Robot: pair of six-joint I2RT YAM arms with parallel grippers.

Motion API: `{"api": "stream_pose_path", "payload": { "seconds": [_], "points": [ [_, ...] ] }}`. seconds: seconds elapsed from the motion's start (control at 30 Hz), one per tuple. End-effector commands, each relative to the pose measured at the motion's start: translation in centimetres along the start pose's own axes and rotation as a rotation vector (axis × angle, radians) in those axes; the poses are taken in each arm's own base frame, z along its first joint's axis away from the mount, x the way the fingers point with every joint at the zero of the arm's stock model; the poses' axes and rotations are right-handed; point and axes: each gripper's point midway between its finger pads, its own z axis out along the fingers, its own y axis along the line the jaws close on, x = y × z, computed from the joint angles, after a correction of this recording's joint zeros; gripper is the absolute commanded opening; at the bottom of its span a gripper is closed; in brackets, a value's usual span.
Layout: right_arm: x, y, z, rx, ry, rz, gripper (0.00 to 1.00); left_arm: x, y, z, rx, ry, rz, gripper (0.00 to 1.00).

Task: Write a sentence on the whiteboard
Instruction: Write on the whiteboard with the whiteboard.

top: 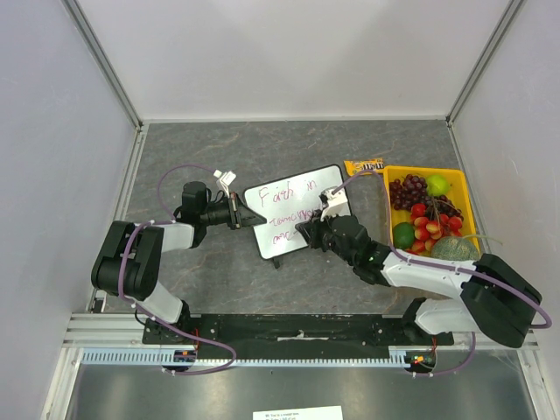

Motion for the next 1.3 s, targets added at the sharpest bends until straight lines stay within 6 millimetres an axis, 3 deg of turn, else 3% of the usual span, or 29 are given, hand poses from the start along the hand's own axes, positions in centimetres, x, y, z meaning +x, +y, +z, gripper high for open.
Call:
{"api": "stream_pose_path", "payload": {
  "seconds": [0.0,0.33,0.5,0.8,0.93,1.27],
  "points": [
    [0.6,-1.7,-0.5,0.064,0.007,-0.013,0.00,1.3,5.3,-0.5,-0.229,-0.010,-0.047,0.02],
    [-2.9,-1.2,0.1,0.089,-0.080,-0.008,0.00,1.4,5.3,-0.5,-0.227,-0.007,-0.048,0.02],
    [-3.5,-0.6,0.5,0.074,-0.089,-0.001,0.00,1.3,5.2,-0.5,-0.226,-0.008,-0.044,0.02],
    [-3.4,0.7,1.0,0.014,-0.075,0.010,0.00,1.3,5.2,-0.5,-0.225,-0.009,-0.044,0.02],
    [-4.0,0.9,0.0,-0.002,-0.106,0.031,0.00,1.4,5.3,-0.5,-0.225,-0.007,-0.047,0.02],
    [-3.0,-1.4,-0.7,0.077,-0.092,0.009,0.00,1.4,5.2,-0.4,-0.223,-0.006,-0.045,0.02]
  ]
}}
